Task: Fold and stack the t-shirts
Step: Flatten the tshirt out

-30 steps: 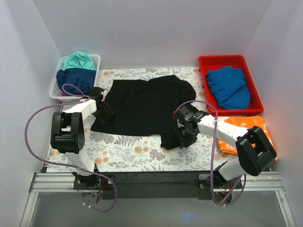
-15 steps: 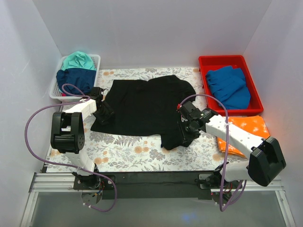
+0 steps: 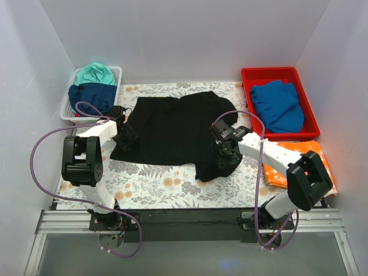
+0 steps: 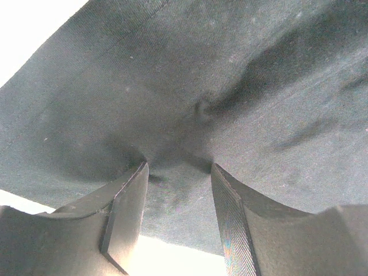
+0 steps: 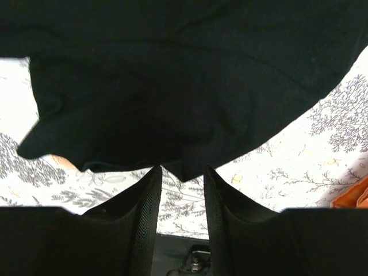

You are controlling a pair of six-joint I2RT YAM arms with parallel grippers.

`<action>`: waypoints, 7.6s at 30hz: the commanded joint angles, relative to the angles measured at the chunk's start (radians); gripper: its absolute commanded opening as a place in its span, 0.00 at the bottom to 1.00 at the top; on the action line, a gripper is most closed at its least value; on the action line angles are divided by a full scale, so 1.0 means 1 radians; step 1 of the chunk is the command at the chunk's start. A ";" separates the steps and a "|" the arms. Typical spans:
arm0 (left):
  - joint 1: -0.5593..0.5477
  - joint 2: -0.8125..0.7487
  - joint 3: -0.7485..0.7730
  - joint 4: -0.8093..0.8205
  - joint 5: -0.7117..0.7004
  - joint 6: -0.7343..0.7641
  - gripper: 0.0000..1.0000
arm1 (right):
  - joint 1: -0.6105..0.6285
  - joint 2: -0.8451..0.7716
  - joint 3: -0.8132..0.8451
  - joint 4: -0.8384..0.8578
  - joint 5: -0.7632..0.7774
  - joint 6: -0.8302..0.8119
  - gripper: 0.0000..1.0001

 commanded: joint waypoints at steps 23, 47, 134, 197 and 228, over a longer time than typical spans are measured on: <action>-0.003 0.006 -0.022 -0.023 -0.017 0.010 0.46 | 0.066 0.000 -0.075 0.019 -0.019 0.054 0.40; -0.003 0.013 -0.060 -0.005 -0.013 0.029 0.47 | 0.091 -0.218 -0.321 0.082 -0.145 0.112 0.50; 0.153 -0.162 -0.240 -0.149 -0.240 -0.094 0.44 | 0.069 -0.168 -0.249 -0.179 0.225 0.330 0.01; 0.196 -0.352 1.034 0.000 0.214 0.221 0.00 | -0.202 -0.244 1.105 0.435 0.375 -0.454 0.01; 0.196 -0.203 1.084 0.027 0.009 0.179 0.00 | -0.209 0.092 1.357 0.590 0.291 -0.567 0.01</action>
